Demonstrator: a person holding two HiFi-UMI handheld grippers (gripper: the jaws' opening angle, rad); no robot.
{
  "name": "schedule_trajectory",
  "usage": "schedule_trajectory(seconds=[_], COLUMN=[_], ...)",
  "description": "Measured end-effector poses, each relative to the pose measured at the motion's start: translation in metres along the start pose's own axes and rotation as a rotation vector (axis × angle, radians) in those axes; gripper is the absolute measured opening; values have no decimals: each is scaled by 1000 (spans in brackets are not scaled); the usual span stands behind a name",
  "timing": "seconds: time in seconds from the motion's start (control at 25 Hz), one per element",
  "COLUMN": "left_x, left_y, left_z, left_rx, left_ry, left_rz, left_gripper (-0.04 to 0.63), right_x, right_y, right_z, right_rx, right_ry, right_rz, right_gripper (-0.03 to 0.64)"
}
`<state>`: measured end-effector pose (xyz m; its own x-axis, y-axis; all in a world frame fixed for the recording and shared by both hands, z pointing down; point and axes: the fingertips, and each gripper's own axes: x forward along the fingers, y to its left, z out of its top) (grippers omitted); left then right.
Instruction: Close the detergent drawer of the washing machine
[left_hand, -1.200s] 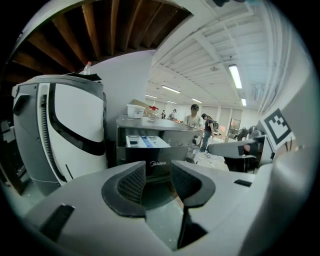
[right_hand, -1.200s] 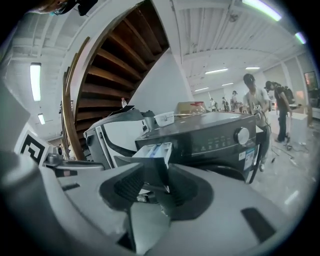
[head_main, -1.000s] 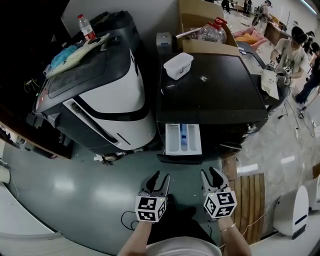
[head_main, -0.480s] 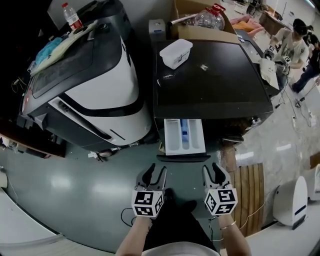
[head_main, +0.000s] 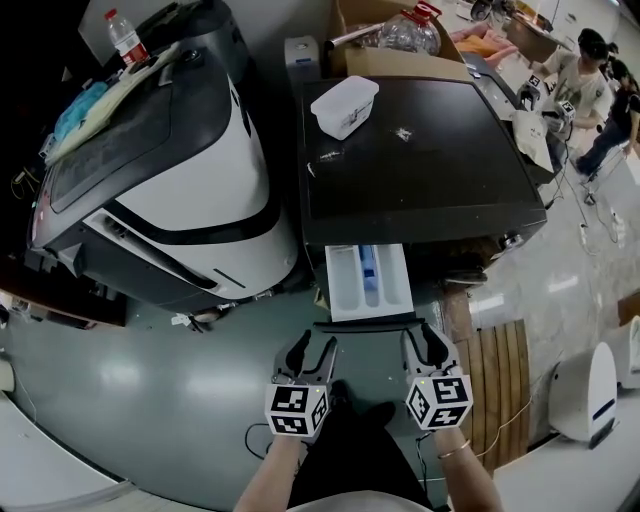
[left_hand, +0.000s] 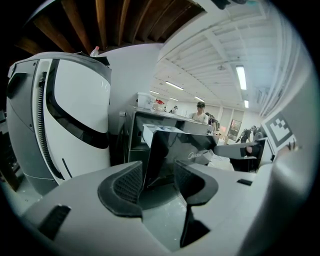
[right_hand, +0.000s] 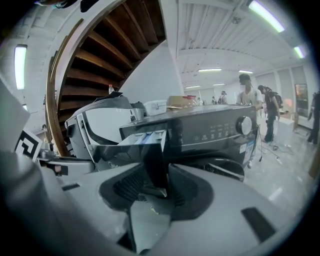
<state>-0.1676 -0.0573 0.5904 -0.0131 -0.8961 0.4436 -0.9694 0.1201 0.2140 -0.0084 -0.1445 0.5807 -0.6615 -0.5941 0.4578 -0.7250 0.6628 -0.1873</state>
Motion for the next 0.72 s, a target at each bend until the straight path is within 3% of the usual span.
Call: schedule_trajectory(seconds=[0.72], left_x=[15], left_y=[-3], left_z=[7], left_rx=[-2], left_ry=[-4], left_rz=[-18], left_gripper=[175], right_x=[6], right_y=[3], right_z=[4], right_rx=[-73], right_ry=[17], right_rz=[34], right_gripper=[137])
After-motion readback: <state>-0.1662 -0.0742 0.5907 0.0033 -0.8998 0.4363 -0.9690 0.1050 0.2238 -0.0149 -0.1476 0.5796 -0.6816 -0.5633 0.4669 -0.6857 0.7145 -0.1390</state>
